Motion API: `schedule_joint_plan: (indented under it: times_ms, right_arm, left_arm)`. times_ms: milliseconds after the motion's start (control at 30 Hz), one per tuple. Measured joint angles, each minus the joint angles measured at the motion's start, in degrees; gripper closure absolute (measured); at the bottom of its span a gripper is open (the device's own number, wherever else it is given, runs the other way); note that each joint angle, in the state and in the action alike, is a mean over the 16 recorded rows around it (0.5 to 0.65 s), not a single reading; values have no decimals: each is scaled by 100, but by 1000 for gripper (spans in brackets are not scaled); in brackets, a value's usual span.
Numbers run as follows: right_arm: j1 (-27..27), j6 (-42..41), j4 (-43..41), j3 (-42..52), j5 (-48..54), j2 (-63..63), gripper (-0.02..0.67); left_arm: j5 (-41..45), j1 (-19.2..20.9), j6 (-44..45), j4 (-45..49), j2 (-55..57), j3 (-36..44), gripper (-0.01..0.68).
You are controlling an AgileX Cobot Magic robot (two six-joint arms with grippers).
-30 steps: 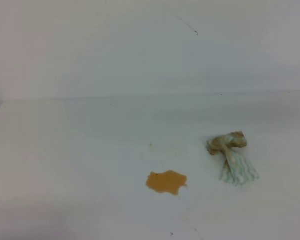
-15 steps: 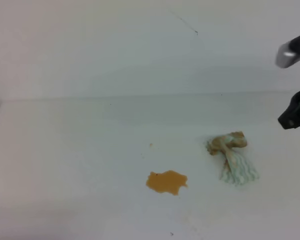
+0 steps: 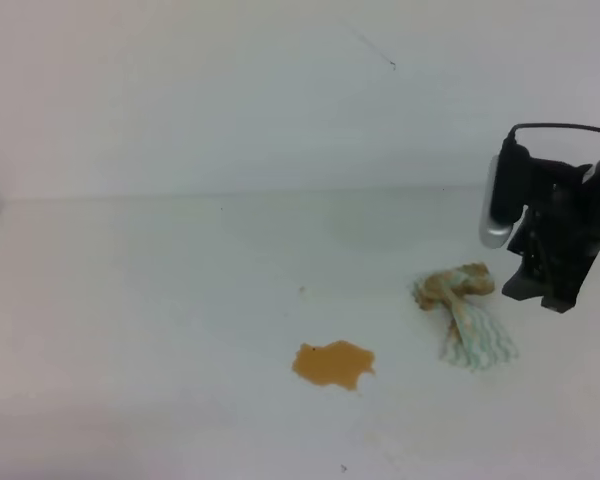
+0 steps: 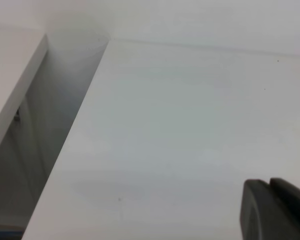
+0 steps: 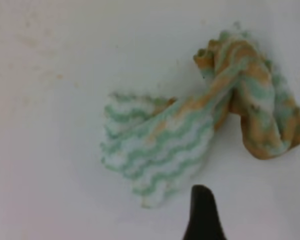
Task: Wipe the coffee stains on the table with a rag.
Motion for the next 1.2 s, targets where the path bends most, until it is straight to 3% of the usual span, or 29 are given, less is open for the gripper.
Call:
schedule_joint_plan:
  times_ms: [567,1200]
  right_arm:
    - [4,3052,1143,-16,-998,473,196]
    - [207,3014,1072,-48,-1613,1121,196]
  left_arm:
    - [0,0,0,3,0,108,675]
    - [-5,0,0,5,0,148,675]
